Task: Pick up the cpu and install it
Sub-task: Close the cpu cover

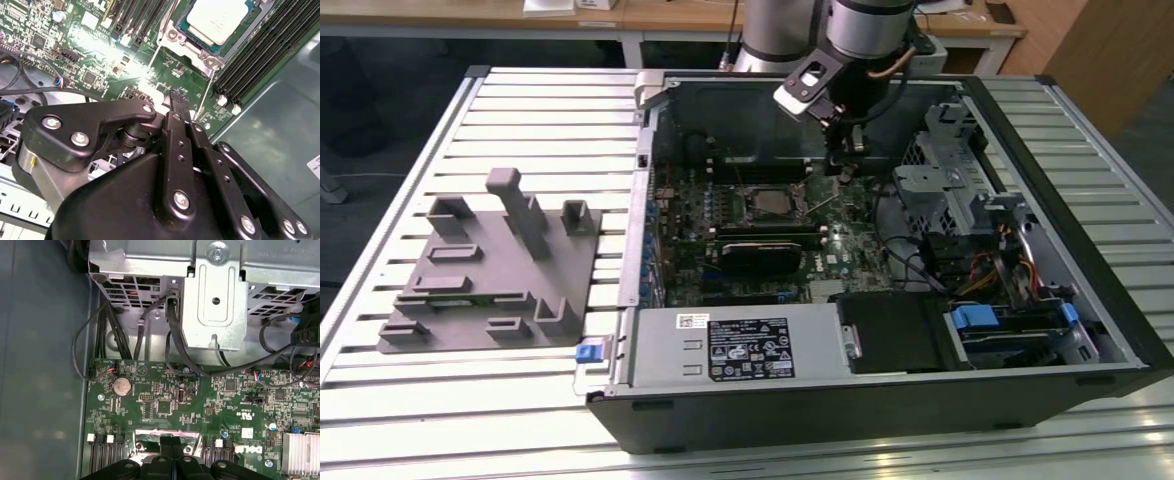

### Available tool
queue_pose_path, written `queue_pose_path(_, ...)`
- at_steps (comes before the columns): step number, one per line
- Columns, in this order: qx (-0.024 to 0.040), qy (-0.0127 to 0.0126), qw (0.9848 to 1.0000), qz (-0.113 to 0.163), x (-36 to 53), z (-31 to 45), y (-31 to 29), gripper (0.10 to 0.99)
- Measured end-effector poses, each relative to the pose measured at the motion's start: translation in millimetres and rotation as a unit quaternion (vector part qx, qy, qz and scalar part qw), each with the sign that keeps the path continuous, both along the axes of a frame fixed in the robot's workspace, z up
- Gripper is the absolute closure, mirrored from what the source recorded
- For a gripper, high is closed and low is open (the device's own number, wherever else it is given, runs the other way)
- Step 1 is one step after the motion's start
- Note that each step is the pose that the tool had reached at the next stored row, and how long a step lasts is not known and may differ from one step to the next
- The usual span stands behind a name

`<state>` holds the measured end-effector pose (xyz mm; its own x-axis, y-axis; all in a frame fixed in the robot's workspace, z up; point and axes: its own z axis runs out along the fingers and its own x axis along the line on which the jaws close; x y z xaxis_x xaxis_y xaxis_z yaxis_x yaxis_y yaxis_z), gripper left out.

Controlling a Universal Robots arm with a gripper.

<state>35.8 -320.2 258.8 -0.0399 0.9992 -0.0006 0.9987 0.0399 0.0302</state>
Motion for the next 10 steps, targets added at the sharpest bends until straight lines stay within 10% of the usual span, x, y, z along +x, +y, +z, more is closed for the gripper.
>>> queue_pose_path(10, -0.0023, 0.0007, 1.0000, 0.000, 11.9, -1.2, 0.9, 0.980)
